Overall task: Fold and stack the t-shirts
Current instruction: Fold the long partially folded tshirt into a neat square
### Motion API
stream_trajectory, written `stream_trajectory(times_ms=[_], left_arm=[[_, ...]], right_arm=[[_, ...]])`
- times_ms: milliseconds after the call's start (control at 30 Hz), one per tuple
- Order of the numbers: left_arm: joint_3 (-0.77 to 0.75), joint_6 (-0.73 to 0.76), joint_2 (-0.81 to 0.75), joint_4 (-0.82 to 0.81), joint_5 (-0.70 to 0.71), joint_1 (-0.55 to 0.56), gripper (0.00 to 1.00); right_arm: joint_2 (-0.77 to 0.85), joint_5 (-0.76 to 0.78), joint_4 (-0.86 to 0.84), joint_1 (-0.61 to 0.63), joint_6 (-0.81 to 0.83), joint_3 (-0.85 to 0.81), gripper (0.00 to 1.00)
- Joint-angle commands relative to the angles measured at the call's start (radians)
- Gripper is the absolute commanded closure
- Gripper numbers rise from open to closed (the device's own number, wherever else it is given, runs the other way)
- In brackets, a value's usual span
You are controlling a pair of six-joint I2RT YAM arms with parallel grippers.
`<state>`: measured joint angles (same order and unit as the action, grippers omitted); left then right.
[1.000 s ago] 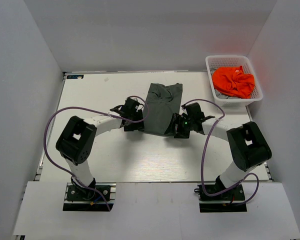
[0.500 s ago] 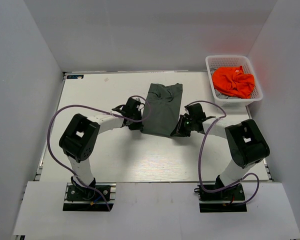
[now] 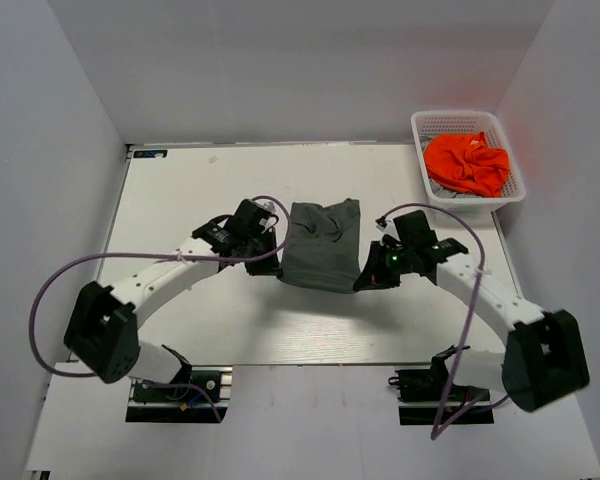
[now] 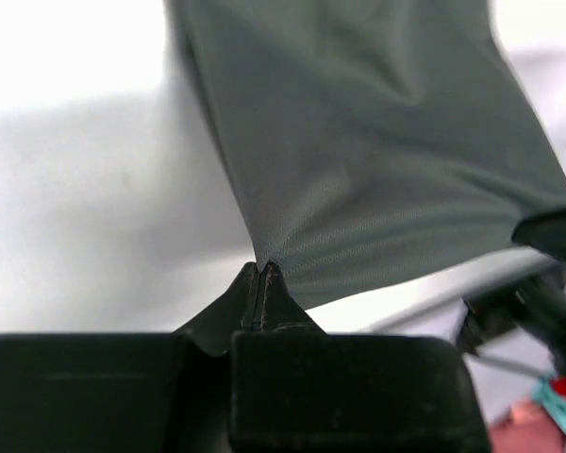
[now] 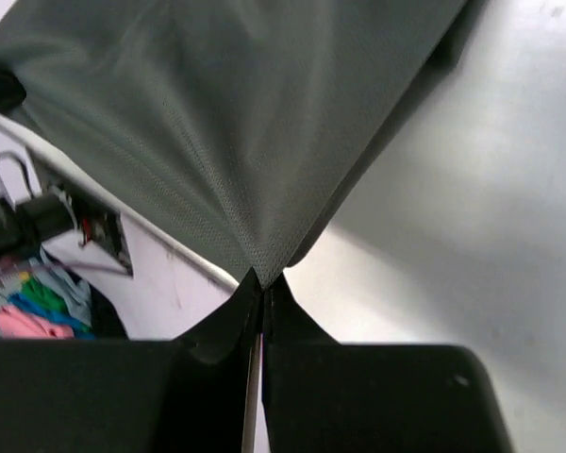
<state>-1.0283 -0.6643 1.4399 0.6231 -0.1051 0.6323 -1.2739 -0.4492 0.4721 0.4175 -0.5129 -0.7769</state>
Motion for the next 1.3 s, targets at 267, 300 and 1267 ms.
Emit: stream_trajectory(times_ms=[267,300,1267], left_arm=[[-0.038,-0.011,-0.242,0.225,-0.105,0.041,1.0],[-0.038,-0.011,-0.242,0.225,-0.105,0.041,1.0],[-0.507,-0.07,0.213,0.107,0.469,0.01,1.0]], right_arm=[[0.281,-0.131,0.309,-0.002,0.155,-0.085,1.0],[0.281,-0.131,0.3,-0.002,0.154,-0.087,1.0],[-0.028,0.11,0.03,-0.143,0.033,-0.28,1.0]])
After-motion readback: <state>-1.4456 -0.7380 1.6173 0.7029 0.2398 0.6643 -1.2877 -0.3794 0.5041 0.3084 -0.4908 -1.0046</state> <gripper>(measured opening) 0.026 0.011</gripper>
